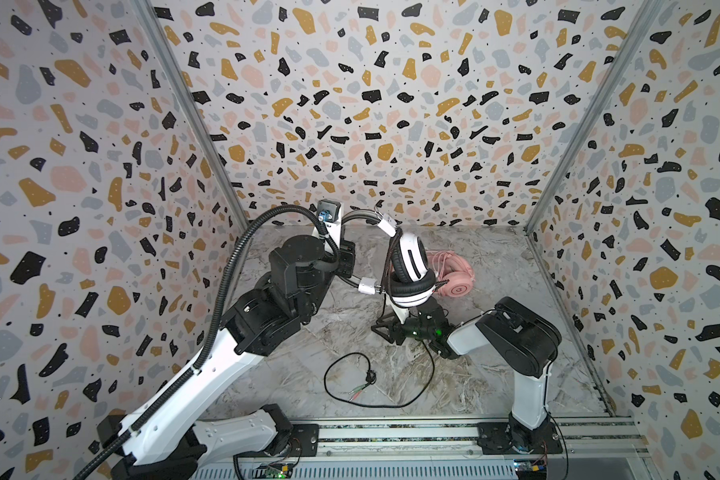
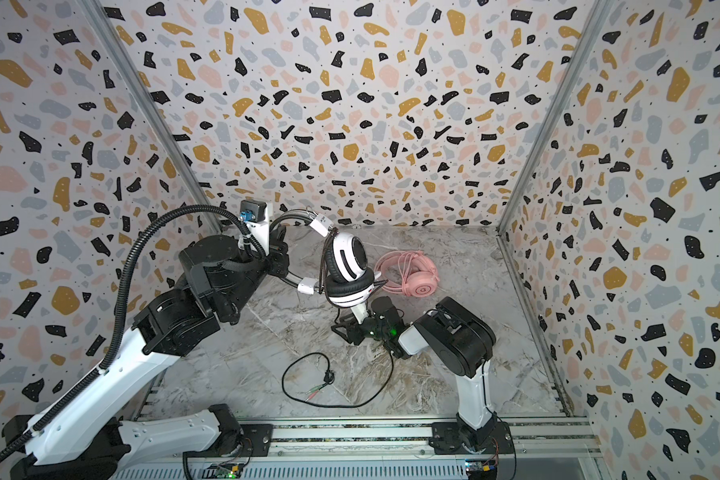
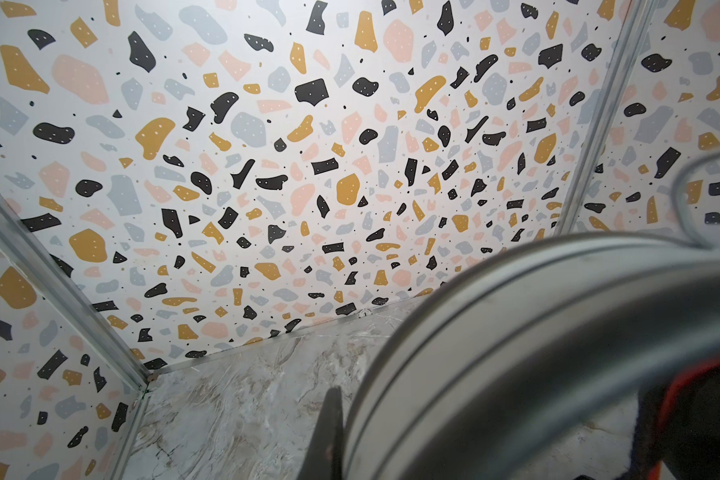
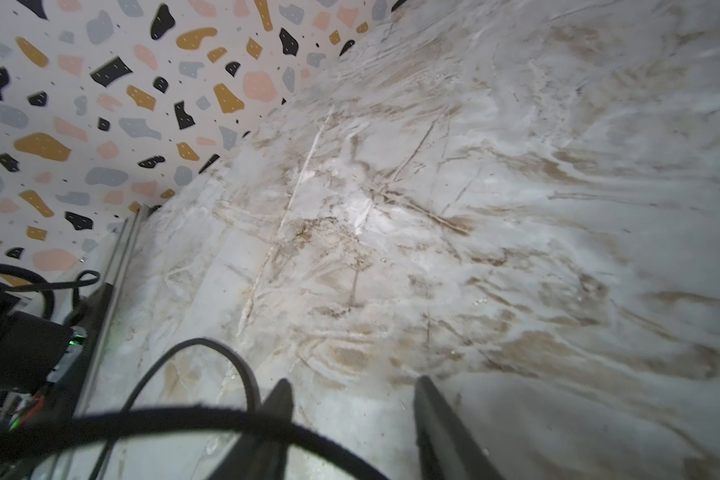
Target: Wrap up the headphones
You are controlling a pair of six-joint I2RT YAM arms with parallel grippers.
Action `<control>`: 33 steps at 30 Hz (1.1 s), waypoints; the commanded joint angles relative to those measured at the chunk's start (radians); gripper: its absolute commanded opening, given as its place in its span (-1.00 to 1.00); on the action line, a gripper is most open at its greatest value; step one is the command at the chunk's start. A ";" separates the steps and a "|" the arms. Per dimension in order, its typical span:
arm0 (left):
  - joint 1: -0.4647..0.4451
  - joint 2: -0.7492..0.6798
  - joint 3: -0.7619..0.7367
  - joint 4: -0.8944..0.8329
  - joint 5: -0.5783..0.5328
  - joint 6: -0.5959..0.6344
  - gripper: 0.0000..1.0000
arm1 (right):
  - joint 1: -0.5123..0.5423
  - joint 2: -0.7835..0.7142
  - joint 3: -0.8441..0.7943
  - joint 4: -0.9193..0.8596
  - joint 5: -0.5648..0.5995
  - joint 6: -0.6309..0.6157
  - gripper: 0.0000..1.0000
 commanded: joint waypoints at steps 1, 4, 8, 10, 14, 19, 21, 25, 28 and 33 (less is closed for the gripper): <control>0.041 -0.002 0.060 0.100 0.057 -0.089 -1.00 | -0.005 -0.019 -0.013 0.085 -0.041 0.033 -0.43; 0.102 0.001 0.034 0.115 0.124 -0.126 -1.00 | -0.012 -0.064 -0.077 0.100 -0.037 0.027 -0.77; 0.201 0.018 0.006 0.128 0.230 -0.201 -1.00 | -0.016 -0.154 -0.169 0.071 -0.003 0.007 -0.94; 0.241 0.030 -0.010 0.139 0.259 -0.228 -1.00 | -0.014 -0.208 -0.212 0.048 0.012 0.003 -0.95; 0.314 0.060 -0.040 0.155 0.269 -0.304 -1.00 | 0.013 -0.350 -0.295 -0.041 0.066 -0.003 -0.99; 0.361 0.092 -0.082 0.161 0.187 -0.422 -1.00 | 0.143 -0.562 -0.296 -0.396 0.271 -0.052 -1.00; 0.365 0.097 -0.109 0.181 0.126 -0.460 -1.00 | 0.207 -0.637 -0.285 -0.526 0.329 -0.058 -1.00; 0.380 0.117 -0.136 0.204 -0.003 -0.539 -1.00 | 0.350 -0.796 -0.267 -0.734 0.450 -0.054 -1.00; 0.401 0.146 -0.135 0.196 -0.065 -0.582 -1.00 | 0.435 -0.906 -0.251 -0.869 0.520 -0.033 -1.00; 0.438 0.198 -0.142 0.212 -0.133 -0.631 -1.00 | 0.562 -1.047 -0.241 -1.013 0.631 0.032 -1.00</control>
